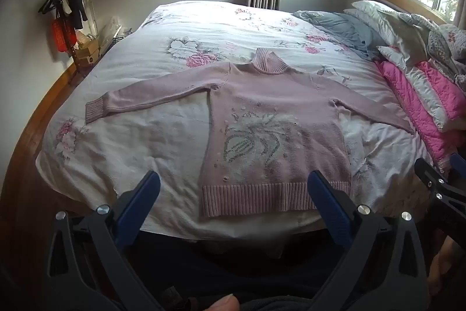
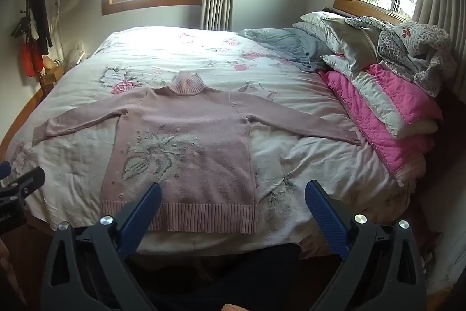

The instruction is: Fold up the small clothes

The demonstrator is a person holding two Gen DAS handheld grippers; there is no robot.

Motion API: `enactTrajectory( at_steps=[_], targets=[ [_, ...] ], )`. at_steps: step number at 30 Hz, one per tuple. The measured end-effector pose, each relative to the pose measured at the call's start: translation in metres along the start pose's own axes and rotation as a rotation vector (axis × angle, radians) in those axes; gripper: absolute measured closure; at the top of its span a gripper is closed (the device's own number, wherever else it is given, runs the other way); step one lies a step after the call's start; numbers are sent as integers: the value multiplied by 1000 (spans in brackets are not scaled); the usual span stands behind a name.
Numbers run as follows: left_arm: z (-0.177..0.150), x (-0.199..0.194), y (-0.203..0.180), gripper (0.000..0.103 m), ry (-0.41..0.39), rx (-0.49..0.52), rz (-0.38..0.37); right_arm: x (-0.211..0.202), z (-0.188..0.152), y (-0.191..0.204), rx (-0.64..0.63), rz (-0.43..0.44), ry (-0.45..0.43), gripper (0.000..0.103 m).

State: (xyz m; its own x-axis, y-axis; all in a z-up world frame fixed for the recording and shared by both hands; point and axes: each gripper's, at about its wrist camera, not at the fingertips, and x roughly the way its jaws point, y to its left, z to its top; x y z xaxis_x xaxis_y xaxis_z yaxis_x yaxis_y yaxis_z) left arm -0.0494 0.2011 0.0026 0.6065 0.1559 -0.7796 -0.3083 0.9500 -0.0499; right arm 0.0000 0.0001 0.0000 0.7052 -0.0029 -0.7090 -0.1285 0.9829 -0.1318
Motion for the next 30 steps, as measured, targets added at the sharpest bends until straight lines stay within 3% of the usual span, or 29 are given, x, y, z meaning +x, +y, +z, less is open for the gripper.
enactTrajectory(
  at_steps=[30],
  targets=[
    [-1, 3, 2, 3, -6, -1, 3, 6, 0, 0, 8, 9, 2, 4]
  ],
)
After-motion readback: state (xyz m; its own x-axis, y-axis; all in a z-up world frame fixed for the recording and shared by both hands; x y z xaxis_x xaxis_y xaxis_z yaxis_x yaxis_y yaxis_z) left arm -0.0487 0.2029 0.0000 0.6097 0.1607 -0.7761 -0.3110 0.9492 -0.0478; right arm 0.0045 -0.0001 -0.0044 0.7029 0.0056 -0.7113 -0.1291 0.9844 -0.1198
